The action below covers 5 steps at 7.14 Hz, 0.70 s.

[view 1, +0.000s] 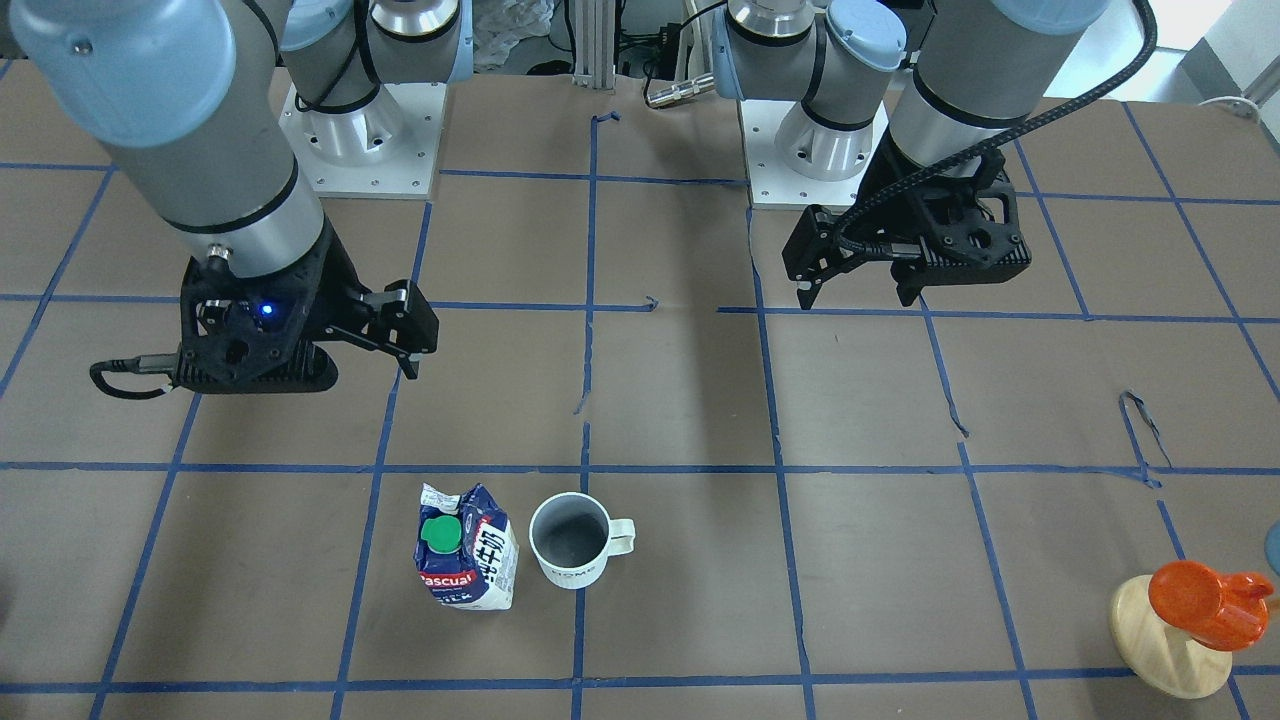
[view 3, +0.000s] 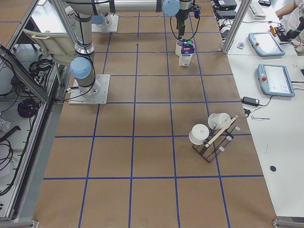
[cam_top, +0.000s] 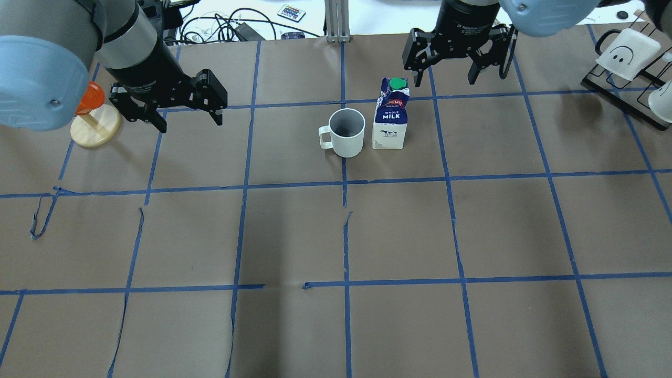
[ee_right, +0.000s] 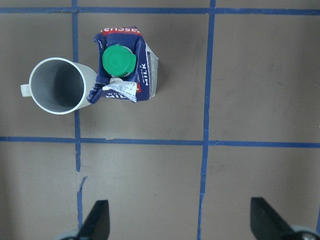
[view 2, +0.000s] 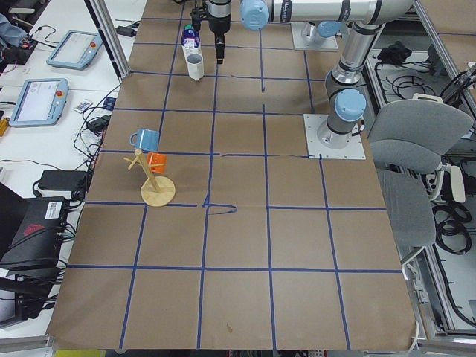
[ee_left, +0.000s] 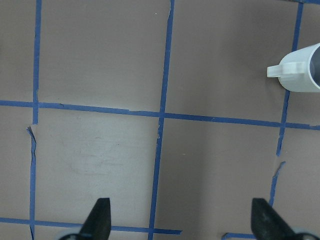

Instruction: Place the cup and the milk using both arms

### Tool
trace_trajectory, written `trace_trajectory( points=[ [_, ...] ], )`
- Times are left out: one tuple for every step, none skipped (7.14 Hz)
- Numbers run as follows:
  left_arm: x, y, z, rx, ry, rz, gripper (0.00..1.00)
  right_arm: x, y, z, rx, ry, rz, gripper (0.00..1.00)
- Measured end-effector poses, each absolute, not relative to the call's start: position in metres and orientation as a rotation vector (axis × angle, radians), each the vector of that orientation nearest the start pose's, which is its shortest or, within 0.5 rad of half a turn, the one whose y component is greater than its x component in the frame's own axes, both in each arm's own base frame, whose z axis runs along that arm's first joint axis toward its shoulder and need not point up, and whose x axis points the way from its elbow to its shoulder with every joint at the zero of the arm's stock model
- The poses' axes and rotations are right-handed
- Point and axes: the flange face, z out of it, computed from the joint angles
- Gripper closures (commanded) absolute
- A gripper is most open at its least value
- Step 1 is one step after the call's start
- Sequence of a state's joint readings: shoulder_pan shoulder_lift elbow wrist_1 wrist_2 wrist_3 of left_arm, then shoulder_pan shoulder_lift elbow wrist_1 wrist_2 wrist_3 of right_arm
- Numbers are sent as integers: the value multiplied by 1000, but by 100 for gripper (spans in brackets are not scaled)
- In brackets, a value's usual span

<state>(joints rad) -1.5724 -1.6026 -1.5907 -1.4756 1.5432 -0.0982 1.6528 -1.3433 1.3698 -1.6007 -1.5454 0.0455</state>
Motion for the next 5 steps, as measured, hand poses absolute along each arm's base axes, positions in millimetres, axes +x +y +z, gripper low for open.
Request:
trace_trajectory(
  points=[
    [-137, -509, 472, -153, 3167, -68, 0, 179, -561, 468, -90, 3120, 8, 0],
    [-136, -509, 472, -153, 3167, -68, 0, 174, -553, 471, -111, 3120, 9, 0],
    [-137, -509, 472, -153, 3167, -68, 0, 166, -548, 474, -107, 3117, 17, 0],
    [-137, -509, 472, -153, 3167, -68, 0, 155, -545, 479, -95, 3111, 33, 0],
    [-137, -509, 472, -152, 3167, -68, 0, 147, -541, 485, -90, 3109, 34, 0]
  ],
)
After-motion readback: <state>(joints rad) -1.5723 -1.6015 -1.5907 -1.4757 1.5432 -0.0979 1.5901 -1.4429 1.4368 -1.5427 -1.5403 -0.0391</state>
